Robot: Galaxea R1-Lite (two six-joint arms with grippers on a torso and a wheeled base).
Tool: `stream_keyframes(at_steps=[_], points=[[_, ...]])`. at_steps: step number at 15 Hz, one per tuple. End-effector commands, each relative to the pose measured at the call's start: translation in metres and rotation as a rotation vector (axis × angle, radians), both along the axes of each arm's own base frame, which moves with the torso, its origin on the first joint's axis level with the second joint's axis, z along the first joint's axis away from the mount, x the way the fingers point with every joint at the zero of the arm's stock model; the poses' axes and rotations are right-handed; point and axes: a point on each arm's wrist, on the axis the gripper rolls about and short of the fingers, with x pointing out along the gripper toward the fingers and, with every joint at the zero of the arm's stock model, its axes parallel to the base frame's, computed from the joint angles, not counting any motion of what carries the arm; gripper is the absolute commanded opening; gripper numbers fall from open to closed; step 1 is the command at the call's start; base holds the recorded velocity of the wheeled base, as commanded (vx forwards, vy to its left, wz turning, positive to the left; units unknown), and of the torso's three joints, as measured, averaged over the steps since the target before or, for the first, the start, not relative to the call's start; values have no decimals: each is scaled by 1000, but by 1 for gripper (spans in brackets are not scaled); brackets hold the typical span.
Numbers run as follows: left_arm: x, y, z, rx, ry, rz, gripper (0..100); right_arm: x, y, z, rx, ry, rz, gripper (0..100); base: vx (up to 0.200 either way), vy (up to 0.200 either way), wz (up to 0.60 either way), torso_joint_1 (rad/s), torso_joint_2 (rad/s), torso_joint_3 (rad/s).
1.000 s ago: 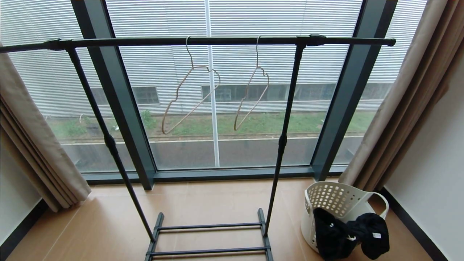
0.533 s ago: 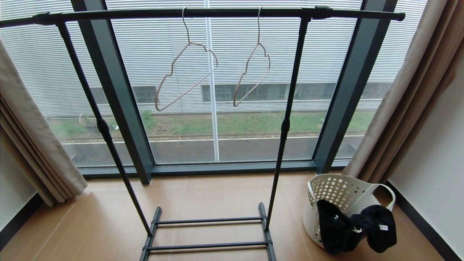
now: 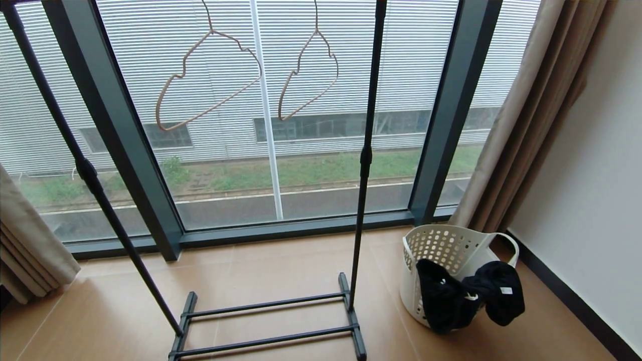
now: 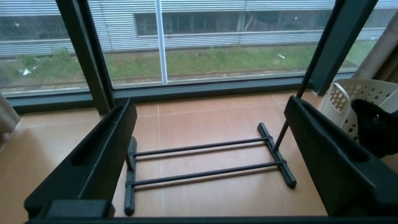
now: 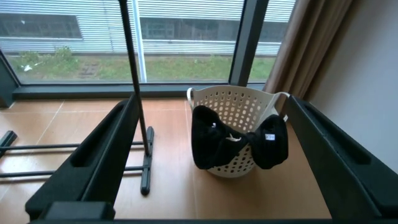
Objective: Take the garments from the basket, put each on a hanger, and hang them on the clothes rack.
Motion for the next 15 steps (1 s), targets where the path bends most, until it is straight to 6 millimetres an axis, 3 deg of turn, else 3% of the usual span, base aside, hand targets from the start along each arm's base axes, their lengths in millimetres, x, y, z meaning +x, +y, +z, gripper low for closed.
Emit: stream_keyframes(at_steps=[1, 3, 11, 15], points=[[0, 0, 0, 0, 2, 0, 100, 0, 0, 0, -1, 2, 1, 100, 0, 0, 0, -7, 66, 46], [0, 0, 0, 0, 2, 0, 100, 0, 0, 0, -1, 3, 1, 100, 0, 0, 0, 0, 0, 0], [0, 0, 0, 0, 2, 0, 100, 0, 0, 0, -1, 0, 1, 100, 0, 0, -600, 4, 7, 5], [0, 0, 0, 0, 2, 0, 100, 0, 0, 0, -1, 0, 1, 100, 0, -200, 0, 2, 5, 2]])
